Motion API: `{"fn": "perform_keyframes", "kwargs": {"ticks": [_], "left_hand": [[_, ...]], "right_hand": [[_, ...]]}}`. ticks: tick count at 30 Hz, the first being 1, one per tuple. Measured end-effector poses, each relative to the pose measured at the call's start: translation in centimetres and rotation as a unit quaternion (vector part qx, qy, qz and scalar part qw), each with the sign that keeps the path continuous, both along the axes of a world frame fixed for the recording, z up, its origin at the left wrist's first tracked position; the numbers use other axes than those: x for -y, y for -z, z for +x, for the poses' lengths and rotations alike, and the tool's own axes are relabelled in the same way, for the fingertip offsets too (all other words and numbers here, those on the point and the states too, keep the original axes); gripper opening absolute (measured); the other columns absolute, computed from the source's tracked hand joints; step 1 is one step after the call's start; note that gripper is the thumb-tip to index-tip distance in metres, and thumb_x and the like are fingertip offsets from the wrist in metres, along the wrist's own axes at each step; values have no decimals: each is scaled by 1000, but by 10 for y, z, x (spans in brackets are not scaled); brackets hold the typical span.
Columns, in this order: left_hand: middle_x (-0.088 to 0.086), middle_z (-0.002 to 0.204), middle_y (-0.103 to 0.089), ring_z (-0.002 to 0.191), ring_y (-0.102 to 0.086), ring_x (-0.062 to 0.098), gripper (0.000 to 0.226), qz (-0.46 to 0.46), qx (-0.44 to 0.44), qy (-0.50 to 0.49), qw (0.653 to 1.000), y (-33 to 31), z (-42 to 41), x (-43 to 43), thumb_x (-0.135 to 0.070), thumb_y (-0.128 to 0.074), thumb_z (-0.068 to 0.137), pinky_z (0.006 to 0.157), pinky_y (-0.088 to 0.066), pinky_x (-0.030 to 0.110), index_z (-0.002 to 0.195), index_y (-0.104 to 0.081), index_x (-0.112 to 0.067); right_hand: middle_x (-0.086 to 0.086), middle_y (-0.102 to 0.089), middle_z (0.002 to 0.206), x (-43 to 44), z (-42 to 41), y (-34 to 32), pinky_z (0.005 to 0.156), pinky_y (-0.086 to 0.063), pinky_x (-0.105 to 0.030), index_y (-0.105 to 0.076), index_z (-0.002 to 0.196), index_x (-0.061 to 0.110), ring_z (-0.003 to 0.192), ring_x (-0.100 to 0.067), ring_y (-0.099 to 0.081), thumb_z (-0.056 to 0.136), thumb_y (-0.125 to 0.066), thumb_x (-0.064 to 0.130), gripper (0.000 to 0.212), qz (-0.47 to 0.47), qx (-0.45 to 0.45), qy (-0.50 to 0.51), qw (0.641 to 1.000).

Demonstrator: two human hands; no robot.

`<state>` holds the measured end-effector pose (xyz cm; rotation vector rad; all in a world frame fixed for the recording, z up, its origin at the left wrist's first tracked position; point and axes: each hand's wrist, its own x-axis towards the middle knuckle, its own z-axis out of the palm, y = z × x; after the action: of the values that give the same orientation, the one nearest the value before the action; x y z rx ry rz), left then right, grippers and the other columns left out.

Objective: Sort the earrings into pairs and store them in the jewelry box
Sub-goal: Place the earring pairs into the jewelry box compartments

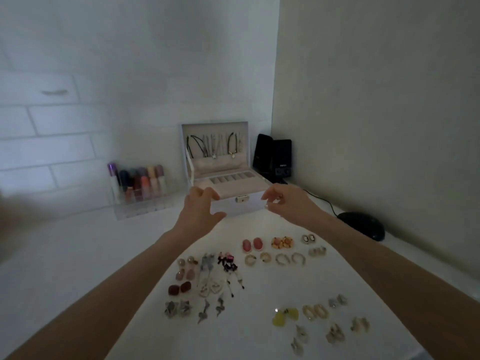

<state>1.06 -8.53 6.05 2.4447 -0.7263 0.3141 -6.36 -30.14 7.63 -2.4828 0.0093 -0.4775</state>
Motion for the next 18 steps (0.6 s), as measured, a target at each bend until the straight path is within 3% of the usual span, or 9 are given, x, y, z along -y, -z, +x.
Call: {"fn": "perform_keyframes", "kwargs": {"ticks": [5,8,10,13,18], "left_hand": [[21,134,-28,121,-37,36,50,-46,-73,-82,993,14,37,9,-23,-66,84,97,-36,41,124,-40,-9],[23,132,-34,116,-44,38,55,-58,-95,-98,989,20,56,12,-23,-65,84,95,-39,42,126,-35,-4],[23,124,-43,109,-49,37,52,-62,-107,-106,987,22,63,13,-23,-65,85,85,-41,39,121,-35,-2],[21,100,-56,92,-56,36,36,-81,-100,-105,986,25,70,13,-19,-64,85,68,-39,33,105,-37,-5],[11,71,-49,69,-49,28,32,-117,-62,-106,986,25,71,17,-11,-68,80,58,-36,31,82,-37,-6]], "right_hand": [[-10,-42,130,19,65,16,88,-39,-30,-47,129,20,112,-25,-47,88,-62,28,44,-37,-57,42,997],[-11,-28,144,27,90,25,99,-35,-33,-33,140,19,127,-27,-37,87,-62,30,61,-24,-80,74,994],[-13,-28,145,31,100,30,100,-34,-33,-30,142,16,128,-28,-37,87,-63,29,66,18,-87,104,991],[-17,-42,135,35,108,36,87,-37,-28,-36,135,6,121,-29,-44,88,-62,24,56,66,-85,128,986],[-17,-55,117,39,111,40,58,-26,-23,-49,117,-1,104,-26,-51,85,-64,14,38,104,-31,136,985]]}}
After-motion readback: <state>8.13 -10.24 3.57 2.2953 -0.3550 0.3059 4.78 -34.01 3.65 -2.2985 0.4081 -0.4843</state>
